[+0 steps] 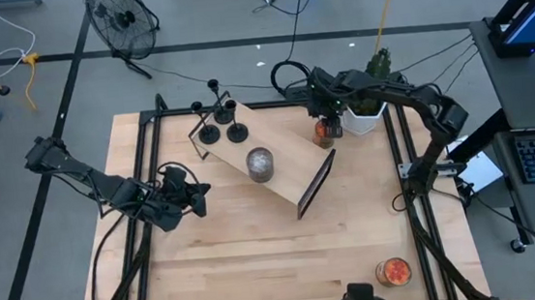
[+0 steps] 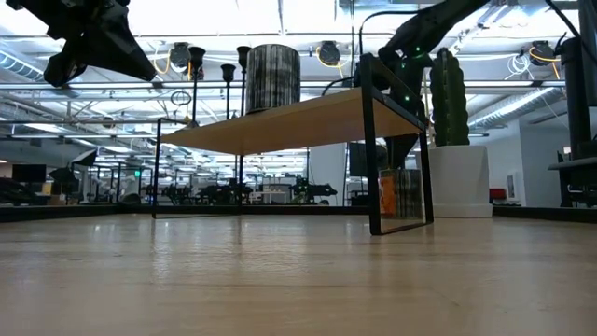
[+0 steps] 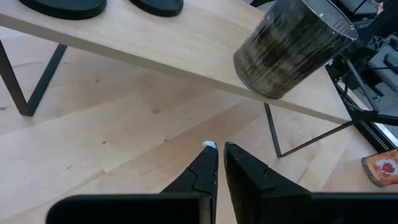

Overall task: Pick & Place candle stick holders
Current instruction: Put the top orange scented candle aligned with the brown scented candle on the shelf

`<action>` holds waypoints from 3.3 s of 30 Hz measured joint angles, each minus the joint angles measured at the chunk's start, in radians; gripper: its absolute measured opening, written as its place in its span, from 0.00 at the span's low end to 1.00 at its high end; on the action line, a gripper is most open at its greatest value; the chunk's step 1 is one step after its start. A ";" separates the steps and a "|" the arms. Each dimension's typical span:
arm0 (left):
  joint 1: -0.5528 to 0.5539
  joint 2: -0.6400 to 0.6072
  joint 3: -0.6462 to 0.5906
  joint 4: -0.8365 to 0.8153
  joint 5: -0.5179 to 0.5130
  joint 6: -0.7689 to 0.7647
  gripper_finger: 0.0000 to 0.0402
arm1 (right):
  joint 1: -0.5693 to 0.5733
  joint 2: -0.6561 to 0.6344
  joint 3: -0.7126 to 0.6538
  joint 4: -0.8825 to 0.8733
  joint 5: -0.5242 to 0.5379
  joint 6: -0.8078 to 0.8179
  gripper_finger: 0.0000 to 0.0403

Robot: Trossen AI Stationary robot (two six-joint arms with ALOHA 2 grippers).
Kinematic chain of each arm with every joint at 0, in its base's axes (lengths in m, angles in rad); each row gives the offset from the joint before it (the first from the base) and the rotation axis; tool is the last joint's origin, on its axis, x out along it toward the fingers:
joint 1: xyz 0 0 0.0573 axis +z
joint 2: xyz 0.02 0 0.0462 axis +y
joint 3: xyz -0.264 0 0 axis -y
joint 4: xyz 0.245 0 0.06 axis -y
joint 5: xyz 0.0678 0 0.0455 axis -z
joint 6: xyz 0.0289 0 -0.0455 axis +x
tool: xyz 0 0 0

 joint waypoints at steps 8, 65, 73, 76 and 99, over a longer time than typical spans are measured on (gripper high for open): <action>0.000 0.000 0.000 -0.004 0.002 -0.002 0.08 | -0.025 0.060 0.000 0.013 0.027 -0.010 0.36; 0.000 0.000 0.000 -0.005 0.000 0.000 0.08 | -0.024 -0.090 0.000 0.032 0.106 0.049 0.00; 0.000 0.000 0.000 -0.005 -0.001 -0.002 0.08 | -0.024 -0.158 0.001 0.030 0.104 0.068 0.00; 0.000 0.000 0.000 -0.005 -0.001 -0.002 0.08 | -0.024 -0.180 0.024 0.011 0.102 0.084 0.00; 0.000 0.000 0.000 0.000 0.000 -0.002 0.08 | 0.047 -0.199 0.468 -0.240 -0.116 0.219 0.00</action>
